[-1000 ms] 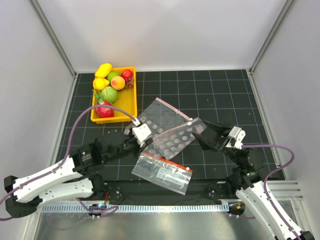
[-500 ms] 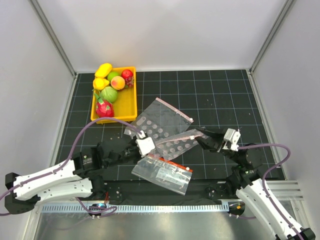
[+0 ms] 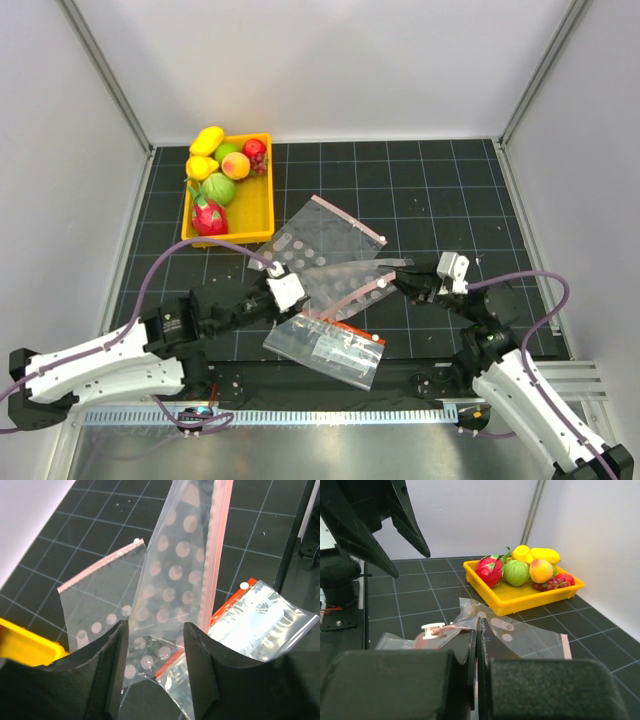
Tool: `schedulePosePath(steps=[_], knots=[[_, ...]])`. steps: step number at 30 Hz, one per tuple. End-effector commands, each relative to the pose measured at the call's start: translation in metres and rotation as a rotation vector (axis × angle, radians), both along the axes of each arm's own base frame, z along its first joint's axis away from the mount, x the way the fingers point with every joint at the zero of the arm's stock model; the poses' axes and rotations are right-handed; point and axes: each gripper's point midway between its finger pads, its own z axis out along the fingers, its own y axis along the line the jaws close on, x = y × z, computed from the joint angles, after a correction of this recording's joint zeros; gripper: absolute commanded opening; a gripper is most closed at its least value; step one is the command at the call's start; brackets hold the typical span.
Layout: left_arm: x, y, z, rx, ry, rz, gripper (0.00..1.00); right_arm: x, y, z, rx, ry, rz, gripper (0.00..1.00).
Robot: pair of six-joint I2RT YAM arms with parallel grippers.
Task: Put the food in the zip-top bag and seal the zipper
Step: Unzip the zipper food storage bag at the center of the board.
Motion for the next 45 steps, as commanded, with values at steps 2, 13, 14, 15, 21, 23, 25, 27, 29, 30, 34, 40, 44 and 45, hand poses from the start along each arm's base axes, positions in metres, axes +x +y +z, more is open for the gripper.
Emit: schedulePosePath(steps=[2, 13, 14, 15, 21, 23, 25, 27, 29, 30, 34, 40, 44, 45], knots=[[0.002, -0.025, 0.026, -0.053, -0.076, -0.066, 0.55, -0.003, 0.006, 0.027, 0.043, 0.043, 0.052, 0.01], [0.001, -0.081, 0.051, -0.002, -0.122, -0.221, 0.64, 0.005, 0.011, 0.034, 0.070, 0.201, 0.051, 0.01], [0.000, -0.084, 0.050, 0.005, -0.132, -0.230, 0.64, 0.007, 0.011, 0.035, 0.078, 0.215, 0.039, 0.01], [0.000, -0.088, 0.051, 0.011, -0.140, -0.239, 0.65, 0.009, 0.011, 0.032, 0.079, 0.252, 0.034, 0.01], [-0.003, -0.111, 0.045, 0.077, -0.195, -0.286, 0.66, 0.018, 0.009, 0.033, 0.089, 0.317, -0.003, 0.01], [0.001, -0.114, 0.046, 0.090, -0.213, -0.270, 0.66, 0.018, 0.009, 0.034, 0.094, 0.323, -0.003, 0.01], [0.007, -0.119, 0.045, 0.102, -0.220, -0.241, 0.63, 0.017, 0.009, 0.035, 0.096, 0.324, 0.001, 0.01], [0.017, -0.120, 0.040, 0.131, -0.228, -0.190, 0.54, 0.016, 0.010, 0.035, 0.095, 0.325, 0.005, 0.01], [0.024, -0.119, 0.042, 0.137, -0.234, -0.153, 0.31, 0.014, 0.011, 0.034, 0.087, 0.317, 0.015, 0.01], [0.028, -0.117, 0.042, 0.139, -0.231, -0.120, 0.21, 0.013, 0.011, 0.035, 0.085, 0.306, 0.022, 0.01], [0.026, -0.107, 0.051, 0.088, -0.209, -0.098, 0.00, 0.005, 0.015, 0.030, 0.064, 0.269, 0.074, 0.02], [0.011, -0.090, 0.054, -0.002, -0.139, -0.162, 0.00, -0.017, 0.017, 0.028, 0.051, 0.117, 0.152, 0.32], [0.010, -0.082, 0.053, -0.005, -0.134, -0.164, 0.00, -0.026, 0.013, 0.030, 0.067, 0.035, 0.160, 0.36], [0.010, -0.082, 0.050, -0.001, -0.132, -0.164, 0.00, -0.028, 0.013, 0.030, 0.070, 0.026, 0.165, 0.36]])
